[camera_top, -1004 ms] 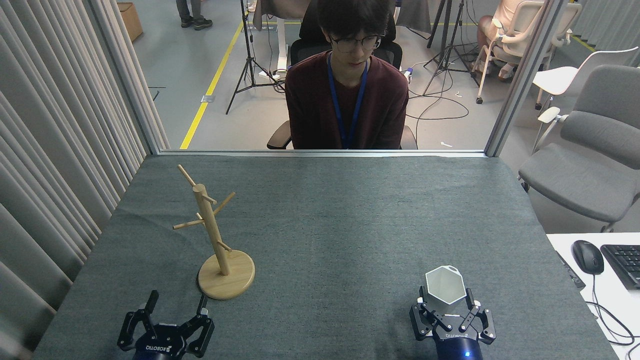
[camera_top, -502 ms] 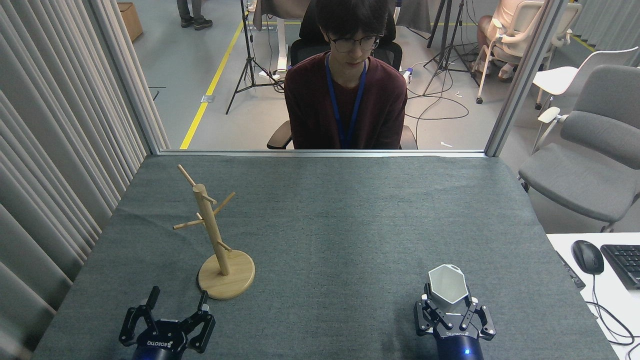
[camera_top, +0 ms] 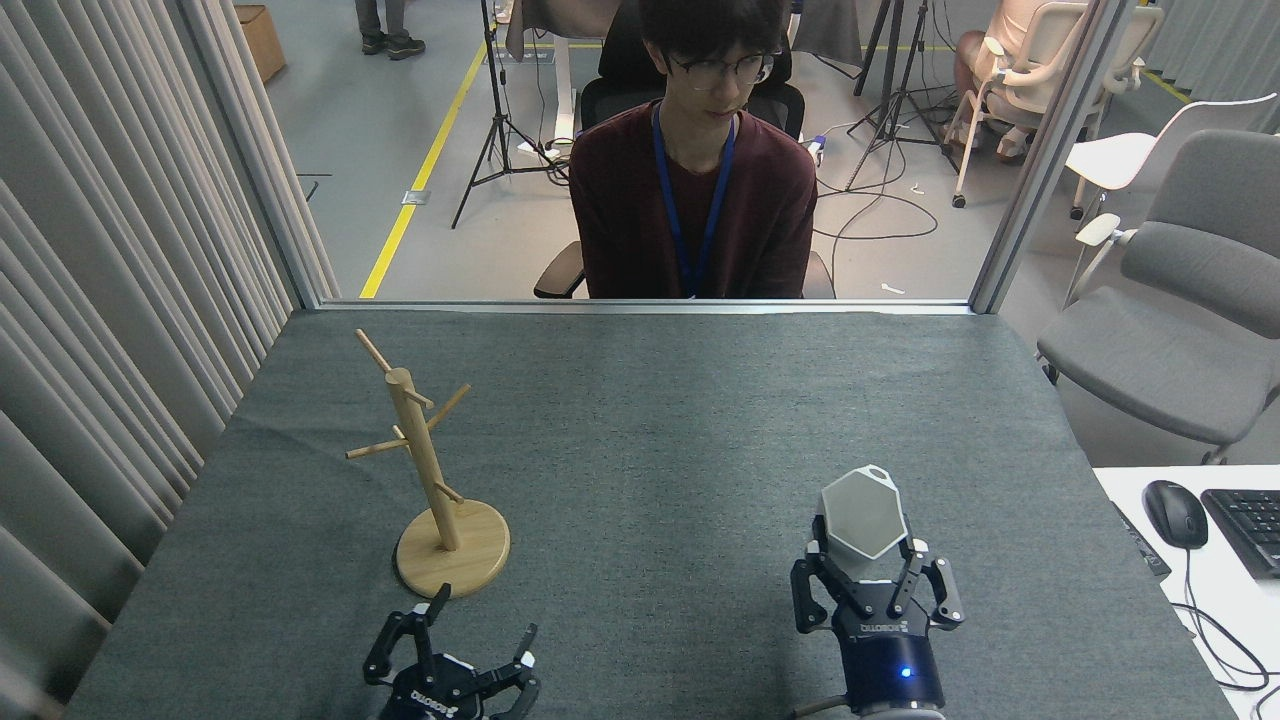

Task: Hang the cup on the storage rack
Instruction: 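Lift the cup and carry it toward the left gripper, then grasp the cup with the left gripper beside the right gripper, then release the right gripper and carry the cup toward the wooden stand, then hook the cup's handle onto a peg of the wooden stand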

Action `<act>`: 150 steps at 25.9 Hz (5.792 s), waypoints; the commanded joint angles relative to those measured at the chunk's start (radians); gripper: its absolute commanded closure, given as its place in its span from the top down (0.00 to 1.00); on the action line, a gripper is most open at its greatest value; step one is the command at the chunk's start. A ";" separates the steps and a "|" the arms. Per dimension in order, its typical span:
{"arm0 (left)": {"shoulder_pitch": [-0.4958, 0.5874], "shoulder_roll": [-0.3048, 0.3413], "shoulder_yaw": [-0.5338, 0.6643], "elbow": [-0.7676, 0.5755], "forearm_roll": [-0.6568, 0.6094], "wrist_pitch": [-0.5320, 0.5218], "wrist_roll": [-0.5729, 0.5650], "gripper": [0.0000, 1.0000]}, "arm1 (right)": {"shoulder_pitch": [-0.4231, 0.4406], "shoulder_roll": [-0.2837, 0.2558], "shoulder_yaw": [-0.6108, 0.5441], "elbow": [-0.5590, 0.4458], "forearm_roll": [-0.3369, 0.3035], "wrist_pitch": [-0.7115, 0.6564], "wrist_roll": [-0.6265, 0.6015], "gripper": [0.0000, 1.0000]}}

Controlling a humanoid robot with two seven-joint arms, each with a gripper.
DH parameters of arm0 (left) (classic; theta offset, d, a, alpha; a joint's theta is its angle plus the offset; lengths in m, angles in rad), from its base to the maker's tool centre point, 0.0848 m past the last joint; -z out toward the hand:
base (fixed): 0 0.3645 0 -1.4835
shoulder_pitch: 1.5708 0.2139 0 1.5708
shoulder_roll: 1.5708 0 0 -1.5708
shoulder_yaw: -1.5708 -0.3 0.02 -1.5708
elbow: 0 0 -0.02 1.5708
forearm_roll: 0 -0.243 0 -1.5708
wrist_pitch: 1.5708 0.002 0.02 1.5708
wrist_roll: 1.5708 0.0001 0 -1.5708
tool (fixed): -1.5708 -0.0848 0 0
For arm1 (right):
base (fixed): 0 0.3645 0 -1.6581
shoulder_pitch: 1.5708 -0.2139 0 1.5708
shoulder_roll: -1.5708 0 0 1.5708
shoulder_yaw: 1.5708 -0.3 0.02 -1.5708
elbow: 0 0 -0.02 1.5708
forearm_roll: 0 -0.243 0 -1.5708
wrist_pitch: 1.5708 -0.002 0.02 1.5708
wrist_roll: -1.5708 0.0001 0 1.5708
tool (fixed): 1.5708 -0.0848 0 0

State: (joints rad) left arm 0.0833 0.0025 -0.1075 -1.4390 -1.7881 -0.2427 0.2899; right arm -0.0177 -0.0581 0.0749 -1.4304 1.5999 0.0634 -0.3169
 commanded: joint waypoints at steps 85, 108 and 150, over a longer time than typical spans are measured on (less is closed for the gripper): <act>-0.060 -0.058 -0.123 0.019 -0.019 0.020 0.003 0.55 | 0.074 0.150 0.215 -0.159 -0.175 0.156 -0.054 0.98; -0.131 0.019 0.259 -0.004 -0.160 0.200 0.038 0.57 | 0.102 0.113 0.123 -0.018 0.037 0.072 -0.004 0.98; -0.134 0.016 0.262 0.187 -0.240 0.241 0.066 0.99 | 0.107 0.115 0.123 -0.021 0.037 0.056 -0.004 0.98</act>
State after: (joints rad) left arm -0.0820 0.0160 0.1522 -1.2429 -2.0565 0.0105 0.3554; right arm 0.0876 0.0568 0.1979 -1.4497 1.6368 0.1206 -0.3255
